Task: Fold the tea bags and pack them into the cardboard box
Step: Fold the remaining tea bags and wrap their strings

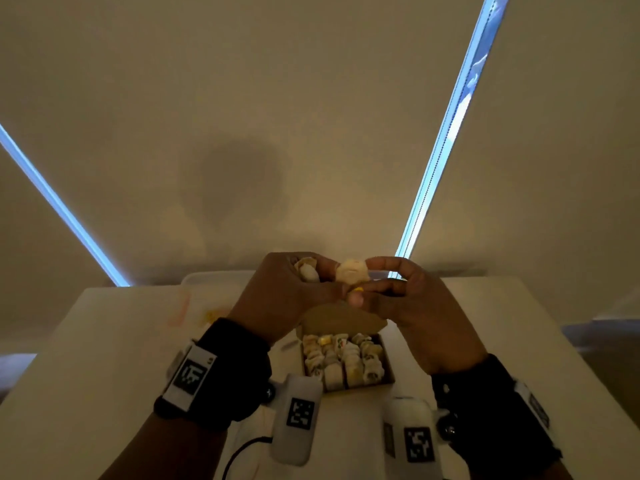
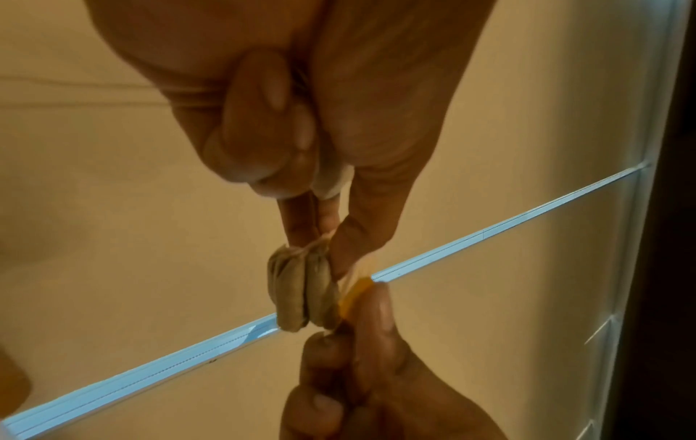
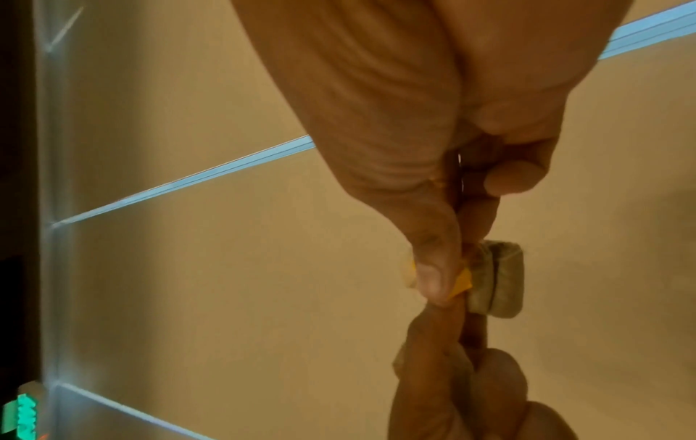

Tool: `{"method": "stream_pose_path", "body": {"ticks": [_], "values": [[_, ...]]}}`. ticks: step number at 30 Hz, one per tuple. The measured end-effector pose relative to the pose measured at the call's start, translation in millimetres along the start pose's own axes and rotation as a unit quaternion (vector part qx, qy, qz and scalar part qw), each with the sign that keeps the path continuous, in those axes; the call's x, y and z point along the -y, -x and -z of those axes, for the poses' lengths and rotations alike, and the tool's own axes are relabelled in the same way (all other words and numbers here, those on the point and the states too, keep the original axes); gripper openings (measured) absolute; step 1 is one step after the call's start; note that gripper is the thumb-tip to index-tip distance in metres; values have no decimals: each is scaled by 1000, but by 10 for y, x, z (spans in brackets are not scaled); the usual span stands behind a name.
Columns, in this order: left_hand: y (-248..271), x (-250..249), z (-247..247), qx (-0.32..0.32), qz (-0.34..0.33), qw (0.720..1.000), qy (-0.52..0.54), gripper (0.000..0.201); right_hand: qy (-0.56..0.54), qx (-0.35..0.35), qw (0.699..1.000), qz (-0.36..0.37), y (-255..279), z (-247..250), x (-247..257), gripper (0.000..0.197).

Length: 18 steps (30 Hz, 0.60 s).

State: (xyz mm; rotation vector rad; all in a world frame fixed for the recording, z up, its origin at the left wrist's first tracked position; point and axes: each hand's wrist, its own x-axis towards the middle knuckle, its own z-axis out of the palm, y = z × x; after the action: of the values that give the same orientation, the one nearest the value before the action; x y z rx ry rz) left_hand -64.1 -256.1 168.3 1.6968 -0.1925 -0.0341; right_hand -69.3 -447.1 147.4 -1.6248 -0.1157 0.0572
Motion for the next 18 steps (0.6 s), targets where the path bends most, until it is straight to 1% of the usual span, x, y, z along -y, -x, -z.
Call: {"method": "stream_pose_path", "body": {"ticks": [3,6,9,12,15,16,18], "values": [[10,146,-93,30,-10,999,-28,17,14,-12,1000,-14,10,45,-178,37],[26,330,-203,43,2,999,-27,20,21,-21,999,-19,28,98,-349,24],[49,555,-333,44,19,998,-39,18,21,-22,998,-56,38,171,-558,20],[59,818,-456,38,55,997,-43,12,52,-19,994,-93,22,245,-810,15],[69,1128,-565,25,88,993,-75,7,102,-24,989,-108,-21,295,-1174,14],[79,1237,-588,25,98,991,-88,4,126,-22,986,-108,-36,303,-1312,14],[111,1462,-622,33,124,986,-104,4,161,-21,980,-117,-71,292,-1597,18]]}}
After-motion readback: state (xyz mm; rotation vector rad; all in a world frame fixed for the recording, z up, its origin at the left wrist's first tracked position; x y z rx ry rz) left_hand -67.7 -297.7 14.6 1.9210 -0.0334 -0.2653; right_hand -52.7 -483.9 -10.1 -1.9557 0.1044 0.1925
